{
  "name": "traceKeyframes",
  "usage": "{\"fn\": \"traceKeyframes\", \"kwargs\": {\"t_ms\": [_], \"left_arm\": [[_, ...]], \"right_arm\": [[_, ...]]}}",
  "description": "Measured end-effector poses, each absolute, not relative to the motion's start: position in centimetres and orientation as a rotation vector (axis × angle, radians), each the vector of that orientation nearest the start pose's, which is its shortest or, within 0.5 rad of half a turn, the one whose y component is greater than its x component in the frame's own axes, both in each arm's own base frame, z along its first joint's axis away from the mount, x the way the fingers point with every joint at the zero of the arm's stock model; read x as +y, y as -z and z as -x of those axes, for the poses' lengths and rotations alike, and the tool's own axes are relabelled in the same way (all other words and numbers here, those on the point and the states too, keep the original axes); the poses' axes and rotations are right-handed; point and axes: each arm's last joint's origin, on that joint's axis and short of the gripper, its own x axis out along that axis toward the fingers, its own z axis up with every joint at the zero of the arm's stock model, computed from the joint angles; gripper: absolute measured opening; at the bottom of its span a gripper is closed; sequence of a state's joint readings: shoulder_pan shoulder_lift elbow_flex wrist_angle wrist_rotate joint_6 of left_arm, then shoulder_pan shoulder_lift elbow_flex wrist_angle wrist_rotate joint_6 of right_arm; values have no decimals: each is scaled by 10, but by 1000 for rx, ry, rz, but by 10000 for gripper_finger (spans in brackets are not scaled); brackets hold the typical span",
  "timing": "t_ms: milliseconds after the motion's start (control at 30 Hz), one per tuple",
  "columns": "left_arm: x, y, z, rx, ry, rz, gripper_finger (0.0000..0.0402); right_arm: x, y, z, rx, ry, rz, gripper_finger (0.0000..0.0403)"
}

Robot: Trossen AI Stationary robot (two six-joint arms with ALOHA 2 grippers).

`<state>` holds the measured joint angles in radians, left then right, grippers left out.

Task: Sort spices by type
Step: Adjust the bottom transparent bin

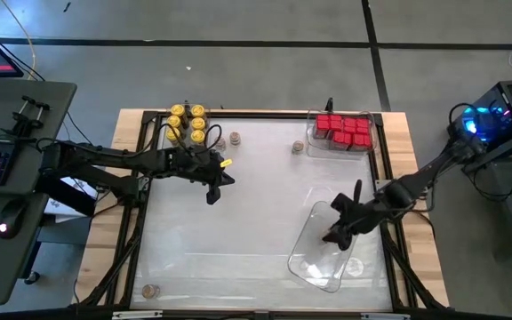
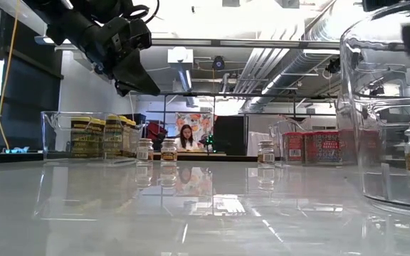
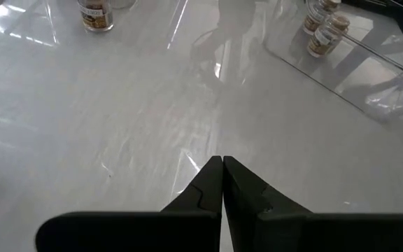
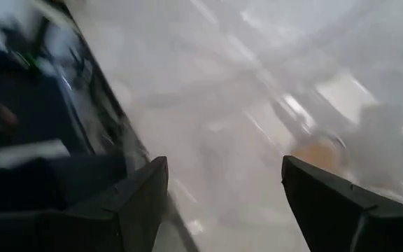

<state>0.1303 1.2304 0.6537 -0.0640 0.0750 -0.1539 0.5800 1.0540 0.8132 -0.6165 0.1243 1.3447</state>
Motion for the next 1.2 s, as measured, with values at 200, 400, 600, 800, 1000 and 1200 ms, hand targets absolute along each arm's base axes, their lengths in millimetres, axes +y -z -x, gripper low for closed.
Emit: {"fn": "traceKeyframes", "kwargs": {"t_ms": [200, 400, 600, 800, 1000, 1200], "left_arm": [[30, -210, -245, 645, -104, 216, 0], [23, -210, -248, 634, -78, 247, 0], [-10, -197, -268, 621, 158, 68, 0], [-57, -186, -320, 622, 313, -53, 0], [-97, -165, -383, 653, 237, -31, 0], [-131, -144, -423, 656, 296, -53, 0]], "right_arm": [[107, -293, -180, 712, 266, -1031, 273], [104, -298, -183, 696, 215, -867, 272], [96, -294, -188, 733, 194, -748, 191], [91, -290, -187, 838, 77, -565, 17], [93, -290, -190, 820, 1, -423, 3], [100, -291, -186, 819, -29, -420, 2]]}}
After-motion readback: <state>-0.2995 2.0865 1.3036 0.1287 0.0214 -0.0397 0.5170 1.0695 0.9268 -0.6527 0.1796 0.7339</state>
